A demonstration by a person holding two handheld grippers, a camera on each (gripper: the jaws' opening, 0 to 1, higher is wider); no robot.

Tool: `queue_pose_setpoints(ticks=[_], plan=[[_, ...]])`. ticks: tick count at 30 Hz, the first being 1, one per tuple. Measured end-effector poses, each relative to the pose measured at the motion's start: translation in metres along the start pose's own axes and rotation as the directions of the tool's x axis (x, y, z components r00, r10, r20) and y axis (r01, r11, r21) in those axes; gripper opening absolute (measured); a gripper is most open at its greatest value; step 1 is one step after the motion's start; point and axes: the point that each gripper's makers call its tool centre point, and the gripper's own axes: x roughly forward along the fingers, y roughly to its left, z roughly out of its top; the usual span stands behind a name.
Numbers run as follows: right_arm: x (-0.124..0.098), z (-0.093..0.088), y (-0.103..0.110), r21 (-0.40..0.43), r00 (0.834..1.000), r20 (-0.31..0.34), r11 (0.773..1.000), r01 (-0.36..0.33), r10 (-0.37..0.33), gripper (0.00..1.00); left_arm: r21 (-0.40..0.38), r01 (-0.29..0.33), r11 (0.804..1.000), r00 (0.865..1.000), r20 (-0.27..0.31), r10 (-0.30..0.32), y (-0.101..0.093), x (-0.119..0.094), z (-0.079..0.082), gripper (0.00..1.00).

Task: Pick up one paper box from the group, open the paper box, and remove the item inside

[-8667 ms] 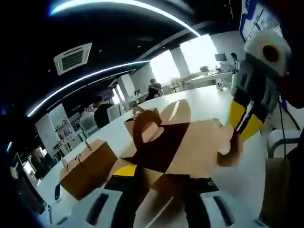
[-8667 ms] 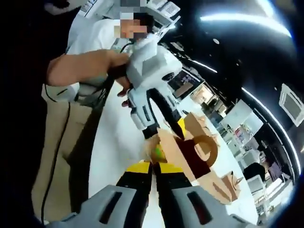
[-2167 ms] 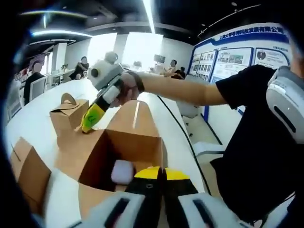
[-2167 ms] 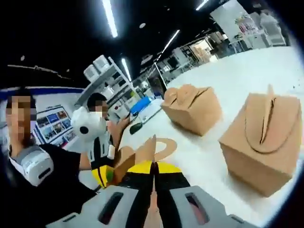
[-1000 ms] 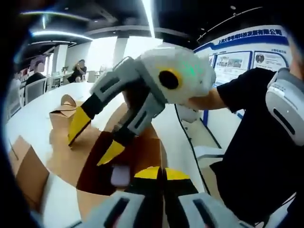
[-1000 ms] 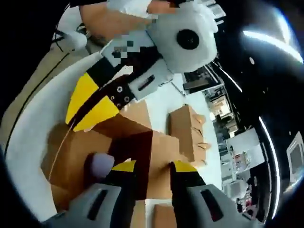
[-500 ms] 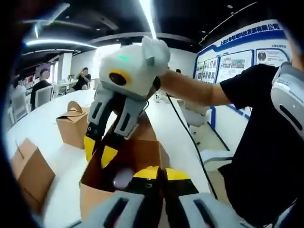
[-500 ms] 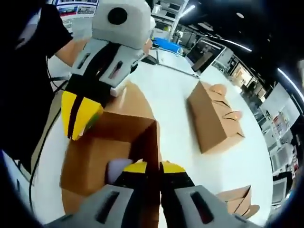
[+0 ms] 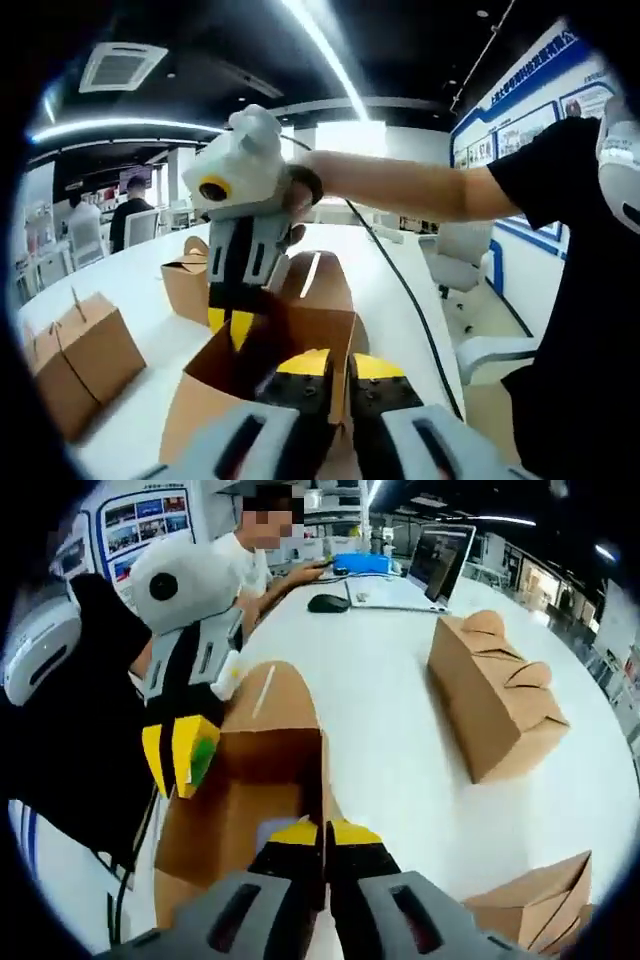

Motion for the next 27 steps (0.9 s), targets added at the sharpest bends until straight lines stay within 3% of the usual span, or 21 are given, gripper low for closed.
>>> queue_pose_setpoints(ticks=[4,8,11,14,16,17,20,24,26,27], plan=[[0.0,0.0,-0.001,0.047,0.999,0.021,0.998,-0.045,0.044,0.03,-0.015,-0.007,1.0,1.0,0.022,0.007,0.002,-0.002,0.0,0.09],[0.0,0.0,0.001,0.041,0.999,0.019,0.998,-0.047,0.046,0.03,-0.017,-0.014,1.0,0.999,0.035,0.015,0.002,-0.002,0.002,0.09],[-0.001,0.0,-0.001,-0.049,1.0,0.003,0.999,0.024,-0.023,0.04,0.074,-0.008,0.997,1.0,0.004,0.008,-0.003,-0.002,-0.001,0.12],[-0.003,0.002,-0.008,-0.109,0.991,0.013,0.985,0.133,-0.132,0.17,0.086,-0.005,0.996,1.0,0.01,0.005,-0.007,0.0,0.0,0.18],[-0.007,0.004,-0.011,-0.145,0.978,0.039,0.967,0.207,-0.203,0.22,0.179,-0.059,0.982,0.998,0.0,0.06,0.001,0.0,0.001,0.23],[-0.01,0.01,-0.011,-0.154,0.971,0.083,0.96,0.235,-0.224,0.22,0.207,-0.066,0.976,0.998,-0.003,0.068,0.001,0.001,0.001,0.26],[-0.024,0.031,-0.006,-0.124,0.931,0.249,0.944,0.305,-0.268,0.25,0.176,-0.086,0.981,0.996,0.01,0.085,0.003,-0.004,0.005,0.3],[-0.048,0.048,-0.002,-0.023,0.851,0.393,0.921,0.388,-0.349,0.26,0.11,-0.152,0.982,0.985,0.098,0.141,0.015,-0.013,0.021,0.32],[-0.06,0.056,0.002,0.011,0.801,0.455,0.901,0.433,-0.39,0.26,0.085,-0.201,0.976,0.971,0.15,0.187,0.024,-0.02,0.029,0.33],[-0.064,0.058,0.006,0.036,0.784,0.473,0.897,0.44,-0.403,0.26,0.08,-0.231,0.97,0.962,0.167,0.215,0.03,-0.023,0.031,0.34]])
